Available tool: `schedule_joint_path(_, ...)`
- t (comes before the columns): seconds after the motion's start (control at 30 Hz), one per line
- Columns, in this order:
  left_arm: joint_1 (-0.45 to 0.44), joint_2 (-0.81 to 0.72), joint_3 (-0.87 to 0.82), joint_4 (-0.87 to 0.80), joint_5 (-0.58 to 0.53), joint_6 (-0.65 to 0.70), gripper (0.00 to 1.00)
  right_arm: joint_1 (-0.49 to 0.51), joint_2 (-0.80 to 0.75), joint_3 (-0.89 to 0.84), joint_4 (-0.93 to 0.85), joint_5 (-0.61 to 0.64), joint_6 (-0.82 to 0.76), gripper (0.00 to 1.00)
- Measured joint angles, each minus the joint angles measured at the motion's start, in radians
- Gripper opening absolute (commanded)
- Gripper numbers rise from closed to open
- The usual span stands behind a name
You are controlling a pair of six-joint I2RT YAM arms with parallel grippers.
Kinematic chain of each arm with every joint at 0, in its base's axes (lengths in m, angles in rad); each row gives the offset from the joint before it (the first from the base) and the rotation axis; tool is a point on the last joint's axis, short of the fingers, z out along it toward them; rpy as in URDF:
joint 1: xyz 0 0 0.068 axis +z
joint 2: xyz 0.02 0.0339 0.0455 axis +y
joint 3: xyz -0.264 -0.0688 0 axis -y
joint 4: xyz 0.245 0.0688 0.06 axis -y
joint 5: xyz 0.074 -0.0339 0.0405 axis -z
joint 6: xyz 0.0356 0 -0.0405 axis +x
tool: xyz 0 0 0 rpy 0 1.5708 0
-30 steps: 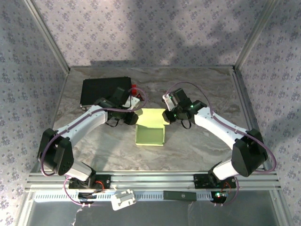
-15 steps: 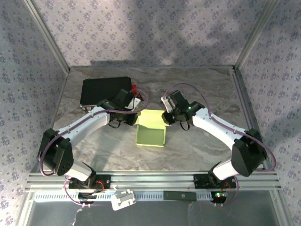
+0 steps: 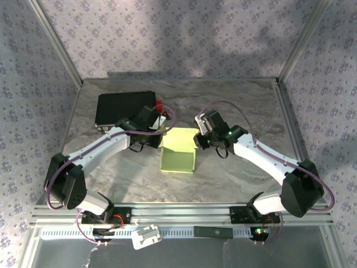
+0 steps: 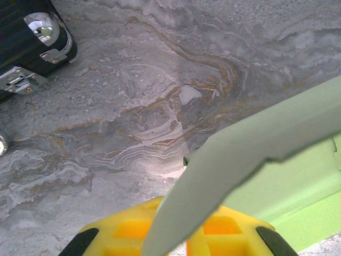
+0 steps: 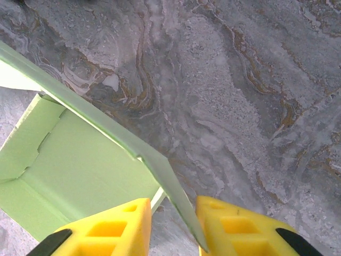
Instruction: Fold the paper box
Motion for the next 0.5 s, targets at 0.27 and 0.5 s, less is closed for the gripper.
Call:
schedule_joint_path(0.27,-0.006,-0.006,0.0,0.0,-0.025,-0.023,0.14,0.001,0.029,0.0,0.019,0.005,0.013,0.22)
schedule_joint_path(0.5,-0.006,-0.035,-0.01,0.033,-0.041,-0.096,0.14,0.031,0.037,0.0,0.047,0.073,0.077,0.09)
